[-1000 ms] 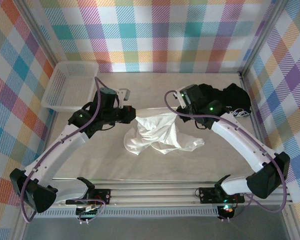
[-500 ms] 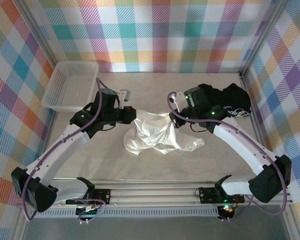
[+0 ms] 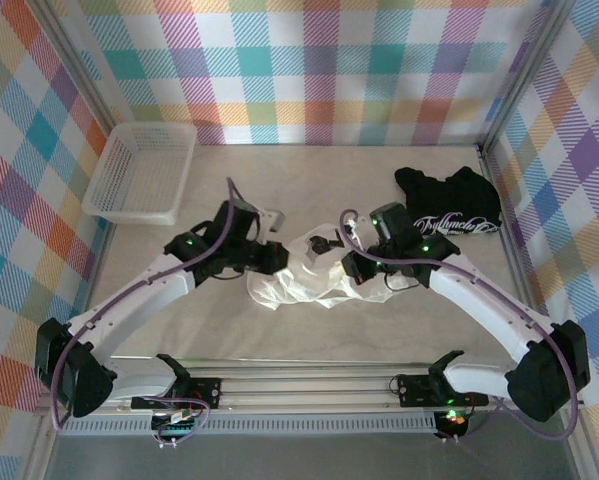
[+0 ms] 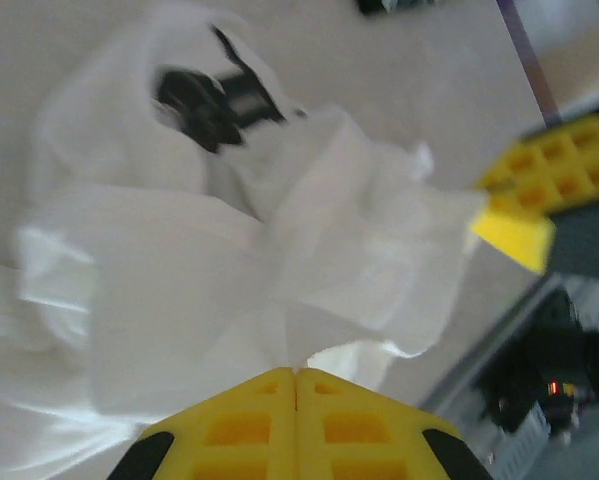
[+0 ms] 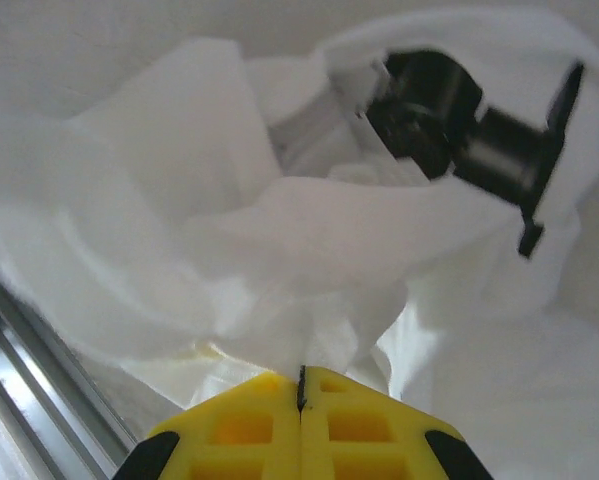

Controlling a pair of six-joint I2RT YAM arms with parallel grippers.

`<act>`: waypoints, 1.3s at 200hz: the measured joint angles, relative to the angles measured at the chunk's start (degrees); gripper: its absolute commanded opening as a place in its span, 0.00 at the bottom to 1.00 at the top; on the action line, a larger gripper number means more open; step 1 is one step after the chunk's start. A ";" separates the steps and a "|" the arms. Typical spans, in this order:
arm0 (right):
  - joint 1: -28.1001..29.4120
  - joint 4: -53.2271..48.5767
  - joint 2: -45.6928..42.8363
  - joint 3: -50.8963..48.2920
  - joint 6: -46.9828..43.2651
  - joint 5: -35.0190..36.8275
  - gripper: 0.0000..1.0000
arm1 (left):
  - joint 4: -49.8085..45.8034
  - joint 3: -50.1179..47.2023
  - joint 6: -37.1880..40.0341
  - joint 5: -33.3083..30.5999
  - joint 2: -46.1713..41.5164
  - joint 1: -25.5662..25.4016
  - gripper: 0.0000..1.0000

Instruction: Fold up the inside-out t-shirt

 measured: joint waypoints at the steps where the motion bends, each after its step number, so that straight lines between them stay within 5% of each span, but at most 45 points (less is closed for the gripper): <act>1: 0.00 -0.07 -0.07 -0.09 0.13 0.09 0.00 | 0.02 -0.04 0.04 0.00 0.02 -0.17 0.08; 38: 0.00 -3.48 -5.95 -6.21 8.72 6.23 0.00 | 2.16 -1.90 1.05 1.42 4.70 -11.19 0.16; 92: 0.00 -8.83 -16.15 -13.31 17.16 15.96 0.34 | 2.95 -1.84 3.69 0.26 7.65 -14.75 0.54; 132: 0.24 -0.33 -16.15 -13.18 14.67 13.75 0.45 | 4.61 -4.11 0.70 -4.33 -2.16 -3.02 0.65; 182: 1.73 11.76 6.84 -3.98 10.43 11.78 0.61 | 9.66 -11.98 -11.93 -7.28 -0.11 19.47 0.69; 229: -5.01 18.36 23.34 6.88 10.01 6.12 0.73 | 13.57 -10.38 -14.38 -3.87 13.60 21.11 0.69; 260: -5.60 20.74 31.23 10.32 10.60 1.77 0.78 | 16.11 -8.02 -14.56 -1.75 20.81 20.68 0.59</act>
